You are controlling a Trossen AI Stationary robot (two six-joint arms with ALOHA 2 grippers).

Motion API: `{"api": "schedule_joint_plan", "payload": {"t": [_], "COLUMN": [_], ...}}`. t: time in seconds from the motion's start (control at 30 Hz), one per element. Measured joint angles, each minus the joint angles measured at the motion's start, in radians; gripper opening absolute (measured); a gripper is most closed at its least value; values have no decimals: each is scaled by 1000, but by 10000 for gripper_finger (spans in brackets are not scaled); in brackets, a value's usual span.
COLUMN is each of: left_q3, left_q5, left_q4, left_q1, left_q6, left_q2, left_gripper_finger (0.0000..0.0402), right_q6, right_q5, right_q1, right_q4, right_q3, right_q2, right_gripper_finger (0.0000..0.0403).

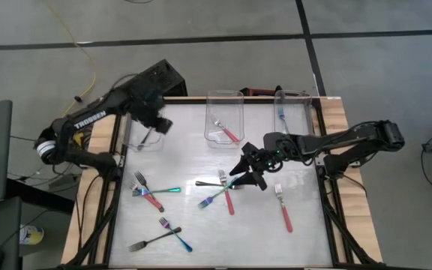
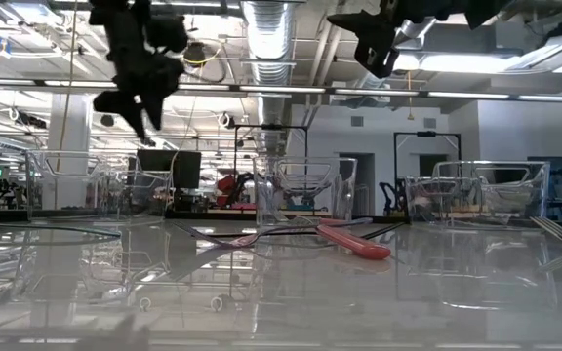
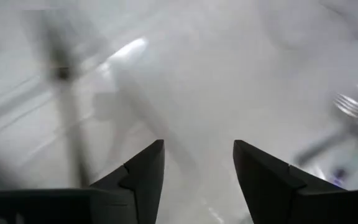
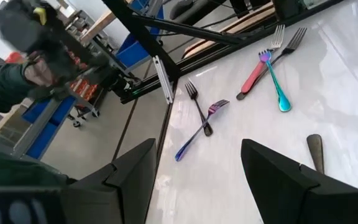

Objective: Sort silverware by color (type)
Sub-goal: Put the top left iridescent fork into the right transparent bin

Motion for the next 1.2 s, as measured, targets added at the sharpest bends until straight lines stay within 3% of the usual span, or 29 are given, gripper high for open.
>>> {"api": "schedule_joint_plan", "payload": {"t": [0.2, 0.47, 0.7, 0.9, 1.0, 1.2], "left_q3": [0, 0, 0, -1, -1, -24], "left_q5": [-25, -167, -168, -169, -171, -260], "left_q4": [174, 416, 411, 248, 156, 57], "left_q1": [-343, -747, -898, -982, -1020, -1104], "left_q6": [-43, 73, 74, 38, 43, 62], "left_q2": [6, 72, 157, 182, 169, 90], "left_gripper_finger": [176, 176, 176, 176, 176, 176], "right_q6": [-27, 13, 45, 70, 88, 163], "right_q5": [-4, 16, 23, 1, 9, 183], "right_q1": [-40, -102, -98, -43, -1, 120], "right_q4": [-36, -43, -41, -79, -227, -639], "right_q3": [1, 1, 1, 6, 43, 176], "right_q2": [-28, -4, 65, 65, 56, 57], "right_gripper_finger": [260, 260, 260, 260, 260, 260]}}
